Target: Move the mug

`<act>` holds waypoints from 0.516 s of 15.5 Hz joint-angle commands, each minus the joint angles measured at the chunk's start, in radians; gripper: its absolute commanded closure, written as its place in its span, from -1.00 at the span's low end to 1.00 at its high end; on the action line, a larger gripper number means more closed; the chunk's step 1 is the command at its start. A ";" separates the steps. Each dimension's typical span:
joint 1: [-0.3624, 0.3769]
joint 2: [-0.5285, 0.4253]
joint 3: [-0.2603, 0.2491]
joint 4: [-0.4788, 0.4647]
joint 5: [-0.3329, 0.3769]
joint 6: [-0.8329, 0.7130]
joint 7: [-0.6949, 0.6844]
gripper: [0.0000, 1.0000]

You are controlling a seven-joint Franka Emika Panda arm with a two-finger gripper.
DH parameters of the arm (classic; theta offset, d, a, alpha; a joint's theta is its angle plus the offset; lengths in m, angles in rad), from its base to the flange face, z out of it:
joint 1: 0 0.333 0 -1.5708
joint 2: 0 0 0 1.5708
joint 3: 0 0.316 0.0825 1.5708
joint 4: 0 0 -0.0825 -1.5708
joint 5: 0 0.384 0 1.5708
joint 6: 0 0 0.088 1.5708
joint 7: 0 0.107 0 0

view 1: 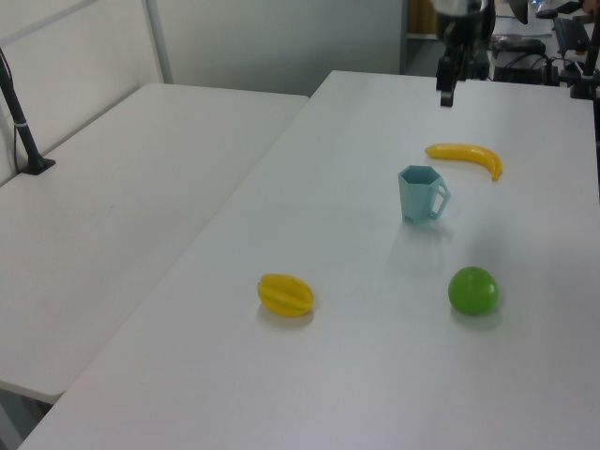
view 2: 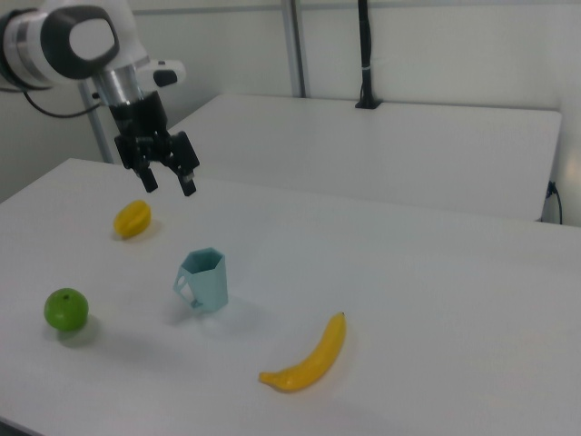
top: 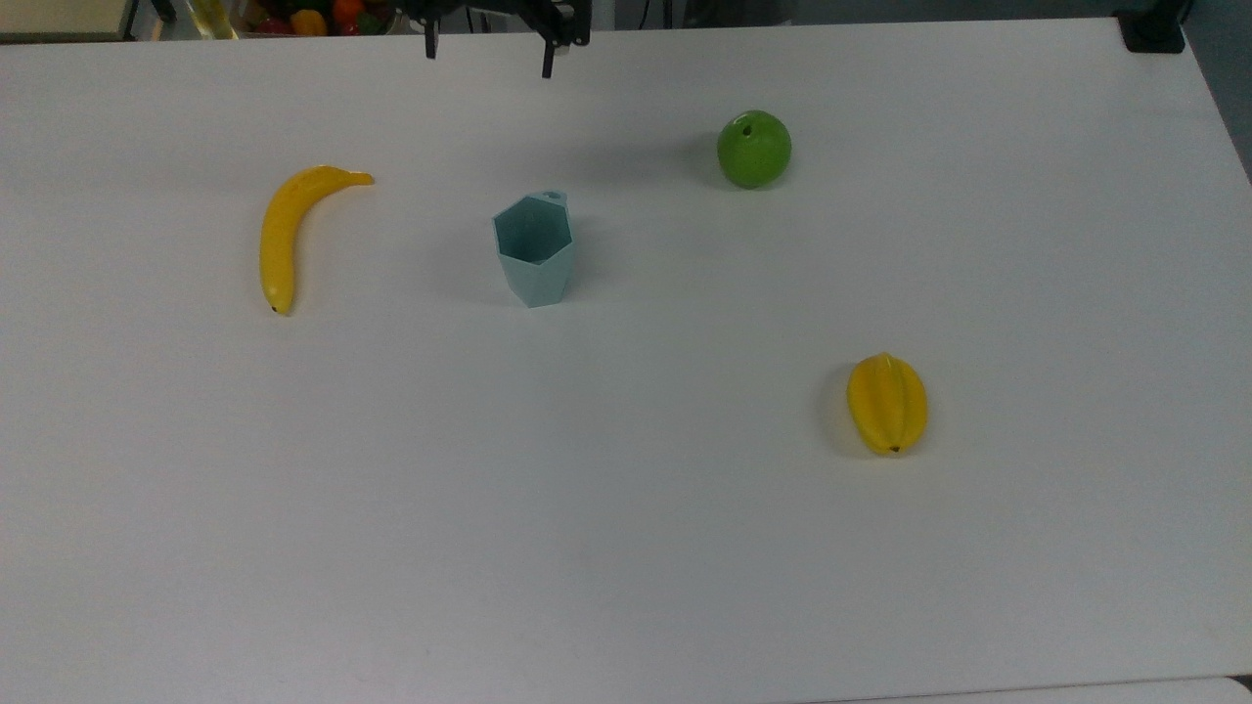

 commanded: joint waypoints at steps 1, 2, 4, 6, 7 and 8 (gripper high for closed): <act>0.002 0.007 -0.007 0.064 0.052 -0.073 -0.001 -1.00; 0.002 0.007 -0.009 0.072 0.056 -0.072 -0.003 -1.00; -0.002 0.006 -0.009 0.081 0.061 -0.078 -0.003 -1.00; -0.016 -0.003 -0.009 0.082 0.073 -0.078 -0.003 -1.00; -0.018 -0.003 -0.009 0.082 0.075 -0.080 -0.003 -1.00; -0.024 -0.003 -0.009 0.082 0.076 -0.089 -0.003 -1.00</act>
